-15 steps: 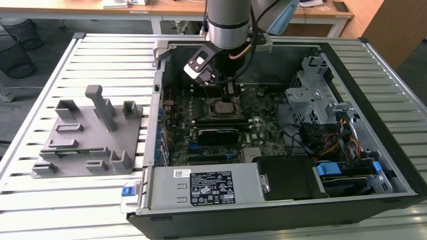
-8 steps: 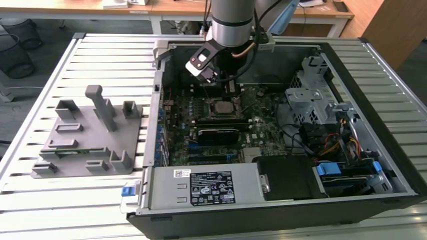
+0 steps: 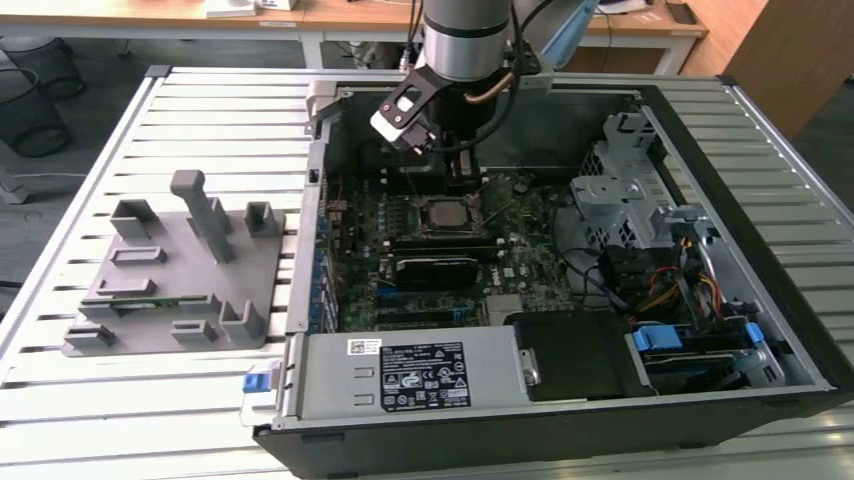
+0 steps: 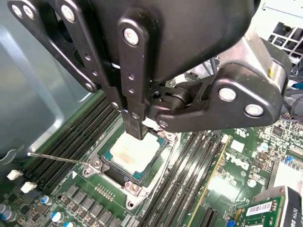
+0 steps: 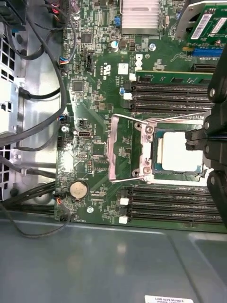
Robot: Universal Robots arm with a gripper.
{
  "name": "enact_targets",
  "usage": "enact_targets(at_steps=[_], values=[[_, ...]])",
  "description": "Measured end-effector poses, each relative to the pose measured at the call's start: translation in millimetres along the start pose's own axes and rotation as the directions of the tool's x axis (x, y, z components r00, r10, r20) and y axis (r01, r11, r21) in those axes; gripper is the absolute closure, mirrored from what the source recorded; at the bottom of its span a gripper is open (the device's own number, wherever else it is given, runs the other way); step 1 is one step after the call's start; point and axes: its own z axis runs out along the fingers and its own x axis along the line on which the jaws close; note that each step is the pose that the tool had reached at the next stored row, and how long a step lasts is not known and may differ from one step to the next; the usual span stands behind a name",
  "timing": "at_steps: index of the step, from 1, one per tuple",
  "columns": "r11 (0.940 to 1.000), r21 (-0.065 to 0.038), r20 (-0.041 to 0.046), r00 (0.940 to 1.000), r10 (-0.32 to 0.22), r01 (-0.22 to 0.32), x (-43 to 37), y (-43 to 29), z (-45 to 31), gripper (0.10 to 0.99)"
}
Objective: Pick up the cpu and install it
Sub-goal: 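Close the cpu cover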
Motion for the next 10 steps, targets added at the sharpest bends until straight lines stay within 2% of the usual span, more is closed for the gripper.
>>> enact_targets(at_steps=[5,10], values=[[1.0,0.0,0.0,1.0,0.0,0.0,-1.5,2.1,0.0,0.98],[1.0,0.004,-0.0001,1.0,0.001,-0.001,-2.0,15.0,0.7,0.98]])
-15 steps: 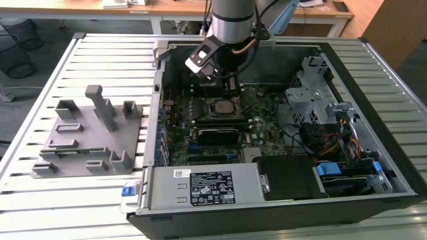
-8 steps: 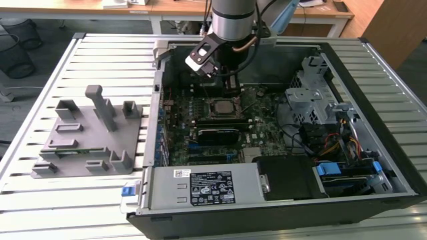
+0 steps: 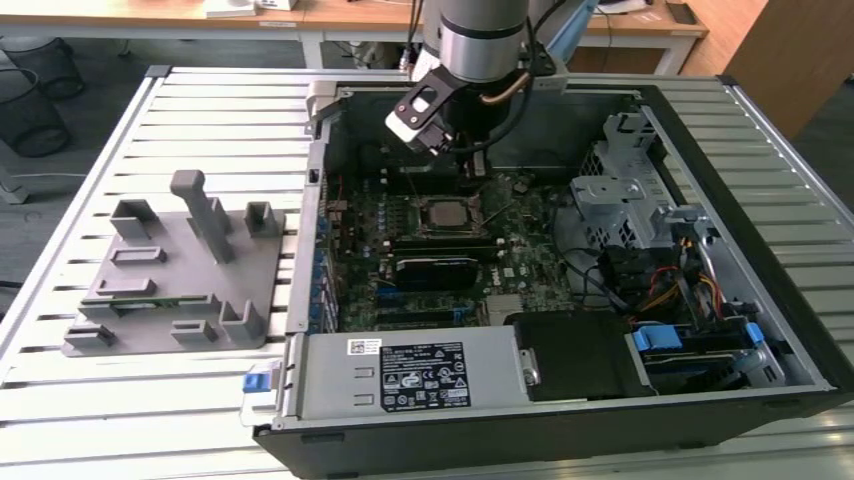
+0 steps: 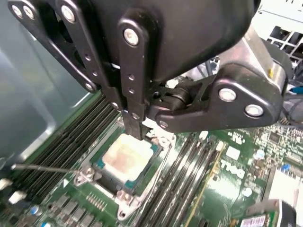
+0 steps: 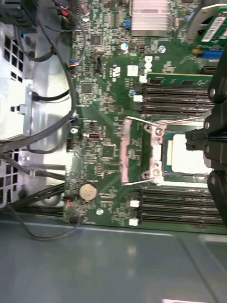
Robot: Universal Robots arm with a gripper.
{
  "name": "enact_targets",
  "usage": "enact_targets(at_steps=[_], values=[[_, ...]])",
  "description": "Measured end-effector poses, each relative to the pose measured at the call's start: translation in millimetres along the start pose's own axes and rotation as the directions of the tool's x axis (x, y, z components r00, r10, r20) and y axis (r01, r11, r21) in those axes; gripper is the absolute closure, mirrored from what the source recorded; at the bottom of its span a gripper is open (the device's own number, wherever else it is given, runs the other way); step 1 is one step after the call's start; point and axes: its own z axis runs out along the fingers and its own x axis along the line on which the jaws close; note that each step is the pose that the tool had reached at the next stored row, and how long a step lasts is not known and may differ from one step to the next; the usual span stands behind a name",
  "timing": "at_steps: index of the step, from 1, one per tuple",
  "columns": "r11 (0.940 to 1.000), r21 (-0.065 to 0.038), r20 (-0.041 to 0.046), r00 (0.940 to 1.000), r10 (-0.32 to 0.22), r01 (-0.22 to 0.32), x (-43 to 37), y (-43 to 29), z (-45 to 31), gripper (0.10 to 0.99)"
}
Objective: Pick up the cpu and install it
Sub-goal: 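Close the cpu cover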
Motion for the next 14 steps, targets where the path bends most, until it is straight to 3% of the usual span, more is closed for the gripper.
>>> enact_targets(at_steps=[3,8,14], values=[[1.0,0.002,0.0003,1.0,0.0,0.0,-0.2,3.0,-1.0,0.98],[1.0,0.002,0.0,1.0,0.0,0.0,0.0,3.4,-9.6,0.98],[1.0,0.007,-0.0004,1.0,0.0,0.0,-0.3,10.6,-9.6,0.98]])
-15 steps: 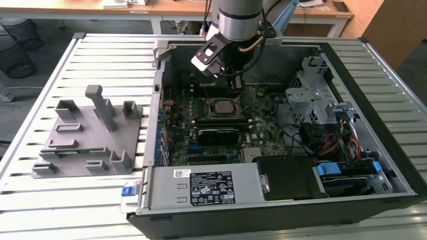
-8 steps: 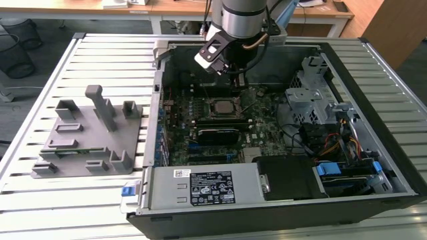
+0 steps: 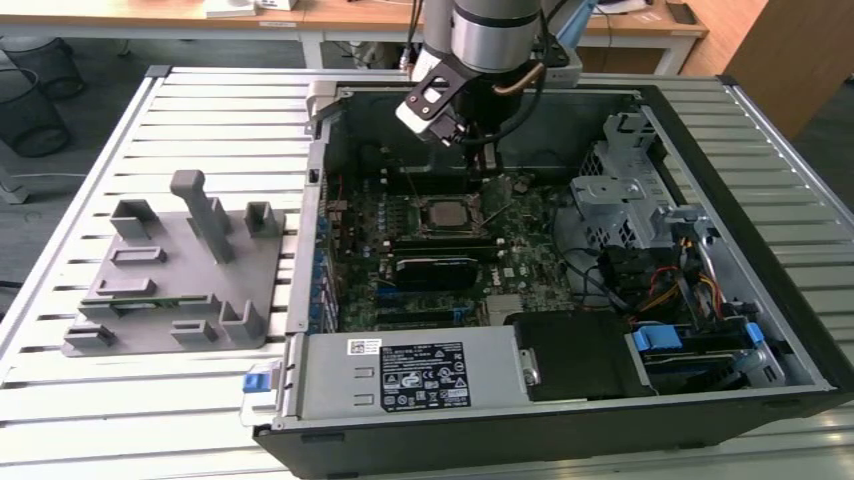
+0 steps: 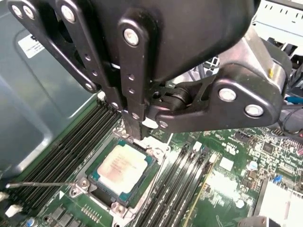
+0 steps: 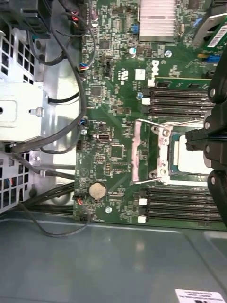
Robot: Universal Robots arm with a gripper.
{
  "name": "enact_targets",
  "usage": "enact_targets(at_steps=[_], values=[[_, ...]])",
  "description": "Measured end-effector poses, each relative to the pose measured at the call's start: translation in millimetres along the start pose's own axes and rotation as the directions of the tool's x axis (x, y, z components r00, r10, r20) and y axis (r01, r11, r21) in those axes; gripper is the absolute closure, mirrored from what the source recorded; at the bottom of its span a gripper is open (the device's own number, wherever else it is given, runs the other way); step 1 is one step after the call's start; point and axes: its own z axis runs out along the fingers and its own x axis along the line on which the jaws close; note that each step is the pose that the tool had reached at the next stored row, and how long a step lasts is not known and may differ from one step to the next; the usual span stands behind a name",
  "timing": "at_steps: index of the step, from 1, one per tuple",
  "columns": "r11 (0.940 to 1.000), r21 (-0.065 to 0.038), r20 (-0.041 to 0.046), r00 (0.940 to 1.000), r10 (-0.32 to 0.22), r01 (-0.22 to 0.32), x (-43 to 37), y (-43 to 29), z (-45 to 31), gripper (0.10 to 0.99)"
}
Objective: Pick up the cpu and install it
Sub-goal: 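Close the cpu cover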
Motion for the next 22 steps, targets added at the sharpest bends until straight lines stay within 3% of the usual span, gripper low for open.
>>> enact_targets(at_steps=[5,10,16,22], values=[[1.0,0.003,-0.0001,1.0,0.0,0.0,-0.4,9.5,0.4,0.98],[1.0,0.004,-0.0007,1.0,0.0,0.0,-0.3,9.9,-4.7,0.98],[1.0,0.005,-0.0024,1.0,0.0,0.0,-0.4,12.2,-5.0,0.98],[1.0,0.005,-0.0027,1.0,-0.001,0.001,-0.8,22.6,-4.6,0.98]])
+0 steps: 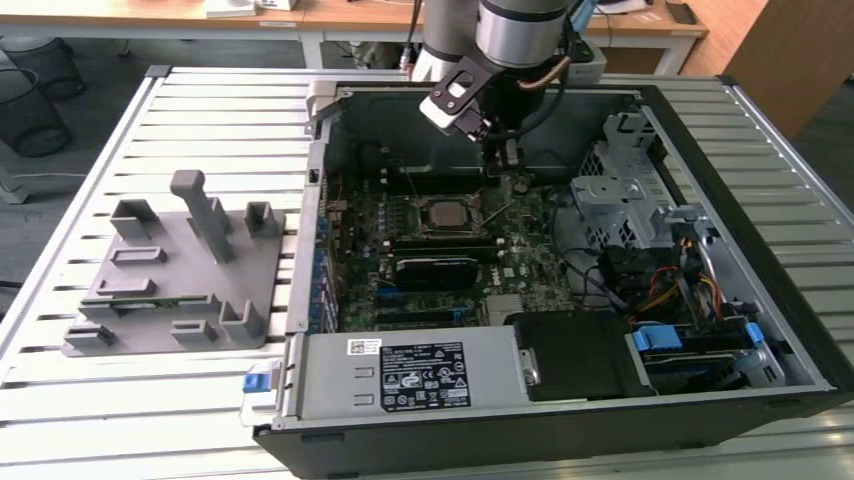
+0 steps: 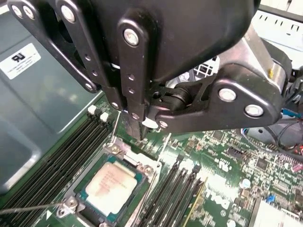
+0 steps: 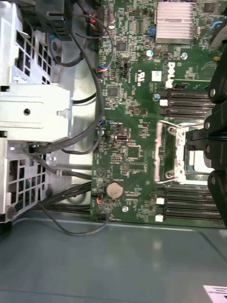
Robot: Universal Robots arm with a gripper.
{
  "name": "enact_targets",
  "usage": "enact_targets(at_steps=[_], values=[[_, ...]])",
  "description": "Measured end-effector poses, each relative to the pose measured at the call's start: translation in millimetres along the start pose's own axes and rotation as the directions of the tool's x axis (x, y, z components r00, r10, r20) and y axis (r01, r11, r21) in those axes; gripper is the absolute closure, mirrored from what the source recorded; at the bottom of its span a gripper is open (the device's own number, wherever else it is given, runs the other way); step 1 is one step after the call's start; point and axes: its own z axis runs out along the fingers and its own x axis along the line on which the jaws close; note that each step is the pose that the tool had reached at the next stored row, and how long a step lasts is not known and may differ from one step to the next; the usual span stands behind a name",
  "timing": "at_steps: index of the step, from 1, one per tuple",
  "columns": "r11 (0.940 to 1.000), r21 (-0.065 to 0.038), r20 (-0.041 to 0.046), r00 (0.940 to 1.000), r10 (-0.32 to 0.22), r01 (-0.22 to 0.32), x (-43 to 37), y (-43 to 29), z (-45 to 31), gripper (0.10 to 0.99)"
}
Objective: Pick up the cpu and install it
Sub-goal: 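Close the cpu cover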
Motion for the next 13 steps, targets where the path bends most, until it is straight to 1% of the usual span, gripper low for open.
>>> enact_targets(at_steps=[13], values=[[1.0,0.002,-0.0001,1.0,0.0,0.0,2.3,17.0,1.1,0.98]])
